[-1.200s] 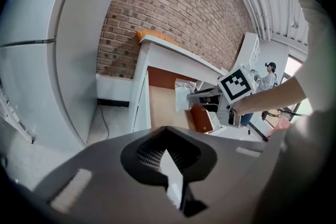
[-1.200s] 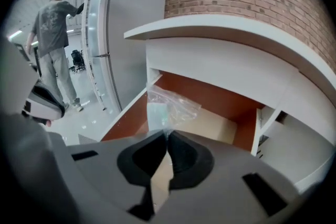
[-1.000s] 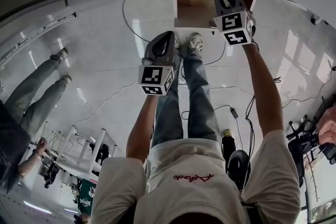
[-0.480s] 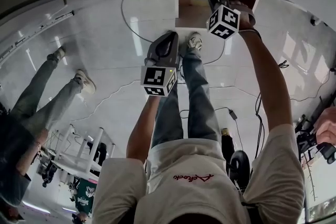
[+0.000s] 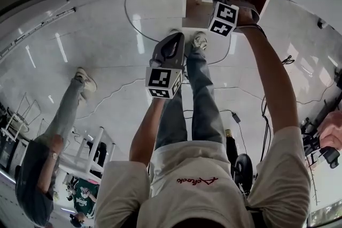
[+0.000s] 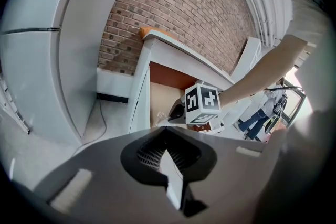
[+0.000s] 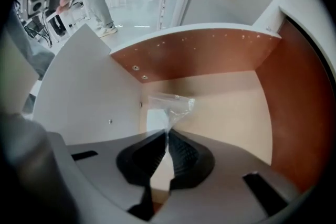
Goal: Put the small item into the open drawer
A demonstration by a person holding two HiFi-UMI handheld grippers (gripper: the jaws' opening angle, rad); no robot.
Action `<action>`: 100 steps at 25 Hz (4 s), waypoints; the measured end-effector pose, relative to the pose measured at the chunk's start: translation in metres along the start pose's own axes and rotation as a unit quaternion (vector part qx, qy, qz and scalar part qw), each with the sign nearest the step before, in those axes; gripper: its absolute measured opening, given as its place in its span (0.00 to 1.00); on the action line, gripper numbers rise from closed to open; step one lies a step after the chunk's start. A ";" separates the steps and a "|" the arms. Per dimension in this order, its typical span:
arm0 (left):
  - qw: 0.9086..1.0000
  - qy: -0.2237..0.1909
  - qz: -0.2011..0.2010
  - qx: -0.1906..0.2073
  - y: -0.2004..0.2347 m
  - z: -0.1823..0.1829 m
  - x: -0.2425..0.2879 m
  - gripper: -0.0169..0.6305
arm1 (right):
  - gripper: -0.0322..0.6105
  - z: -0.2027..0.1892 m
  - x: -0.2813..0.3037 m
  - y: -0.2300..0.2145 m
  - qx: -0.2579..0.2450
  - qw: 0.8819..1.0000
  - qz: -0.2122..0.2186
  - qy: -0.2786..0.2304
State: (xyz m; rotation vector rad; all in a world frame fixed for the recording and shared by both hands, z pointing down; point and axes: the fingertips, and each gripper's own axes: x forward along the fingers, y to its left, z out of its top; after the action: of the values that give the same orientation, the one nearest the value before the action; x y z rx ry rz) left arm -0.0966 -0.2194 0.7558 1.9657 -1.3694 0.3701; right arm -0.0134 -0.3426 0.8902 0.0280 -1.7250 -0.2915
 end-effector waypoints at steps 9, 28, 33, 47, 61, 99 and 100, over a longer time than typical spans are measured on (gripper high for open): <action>1.000 -0.004 0.000 -0.002 0.008 0.006 -0.003 0.04 | 0.18 0.004 0.003 0.012 0.001 1.000 0.017 -0.004; 1.000 0.005 -0.012 0.013 -0.009 0.000 0.004 0.04 | 0.09 0.003 -0.039 0.002 0.024 0.991 -0.098 -0.083; 1.000 0.006 -0.017 0.019 -0.015 0.000 0.005 0.04 | 0.07 0.003 -0.046 0.004 0.043 0.990 -0.100 -0.093; 0.999 0.022 -0.029 0.035 -0.037 -0.007 0.006 0.04 | 0.07 -0.013 -0.117 -0.006 0.324 0.909 -0.165 -0.204; 0.997 0.032 -0.042 0.047 -0.057 -0.011 0.005 0.04 | 0.07 -0.026 -0.179 0.037 0.537 0.775 -0.184 -0.277; 0.991 -0.084 -0.045 0.089 -0.110 0.154 -0.105 0.04 | 0.07 -0.022 -0.388 0.034 0.551 0.729 -0.272 -0.301; 0.990 -0.089 -0.048 0.095 -0.114 0.161 -0.108 0.04 | 0.07 -0.022 -0.394 0.032 0.550 0.727 -0.277 -0.304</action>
State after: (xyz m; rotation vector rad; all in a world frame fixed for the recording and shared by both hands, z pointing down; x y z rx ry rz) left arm -0.0617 -0.2319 0.5344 2.2578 -1.3863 0.2947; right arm 0.0827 -0.2434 0.5191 1.4912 -2.2770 0.3976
